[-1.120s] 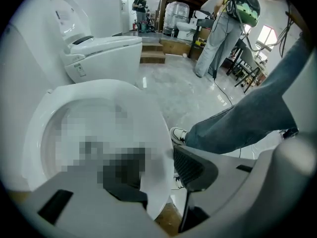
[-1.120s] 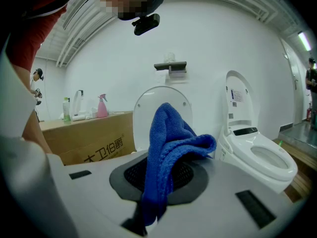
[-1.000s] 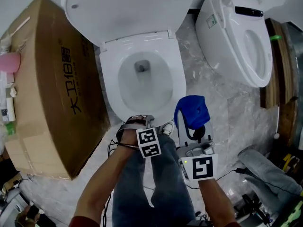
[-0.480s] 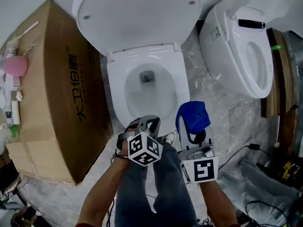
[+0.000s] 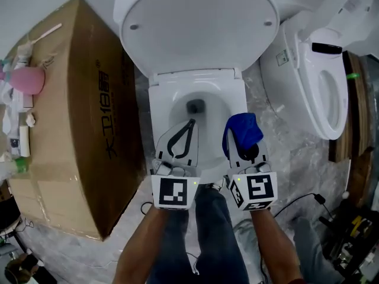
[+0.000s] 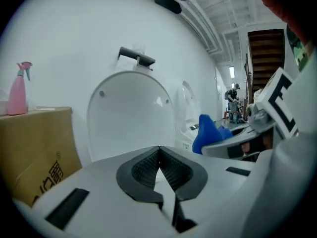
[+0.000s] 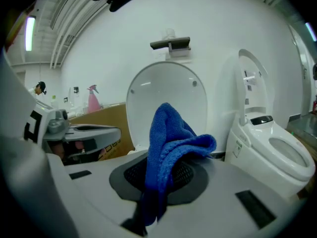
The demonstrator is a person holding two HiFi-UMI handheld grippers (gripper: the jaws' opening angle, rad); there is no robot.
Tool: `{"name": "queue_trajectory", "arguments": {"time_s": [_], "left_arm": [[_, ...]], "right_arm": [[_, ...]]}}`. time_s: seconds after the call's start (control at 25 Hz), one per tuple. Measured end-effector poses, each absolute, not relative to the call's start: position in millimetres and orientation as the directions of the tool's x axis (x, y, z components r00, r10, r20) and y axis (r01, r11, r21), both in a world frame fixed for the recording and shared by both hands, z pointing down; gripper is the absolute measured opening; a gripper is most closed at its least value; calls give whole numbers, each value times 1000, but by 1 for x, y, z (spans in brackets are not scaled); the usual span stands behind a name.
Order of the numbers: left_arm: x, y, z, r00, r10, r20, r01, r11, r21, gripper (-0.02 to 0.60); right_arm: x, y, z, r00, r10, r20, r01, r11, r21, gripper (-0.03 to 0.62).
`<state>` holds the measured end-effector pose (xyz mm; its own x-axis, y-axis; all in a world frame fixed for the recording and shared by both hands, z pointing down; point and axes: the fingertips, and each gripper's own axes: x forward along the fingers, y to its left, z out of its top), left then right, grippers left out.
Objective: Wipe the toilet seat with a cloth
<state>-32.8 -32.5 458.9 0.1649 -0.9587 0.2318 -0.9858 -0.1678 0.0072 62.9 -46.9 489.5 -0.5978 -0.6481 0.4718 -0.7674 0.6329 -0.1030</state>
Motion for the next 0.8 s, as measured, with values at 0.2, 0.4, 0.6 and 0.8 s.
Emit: {"name": "queue_trajectory", "arguments": {"time_s": [0.2,0.4,0.6,0.8], "left_arm": [[-68,-36,456,105,-976,193,-992,-88,93,15],[-106,-38,457,59,-980,189,-989,-32,143,15],[-135,-40,460,42,-980,197,-989,-13,147,15],[-162,-40,467,21,-978,207,-988,11,152,15]], "right_arm": [[29,-90,525,-570,-615,545,-771,630,-94,66],[-8,-132,572,-522,-573,632,-787,610,-96,66],[-29,-168,622,-440,-520,732,-802,594,-60,66],[-34,-185,657,-353,-503,789,-808,589,14,66]]}}
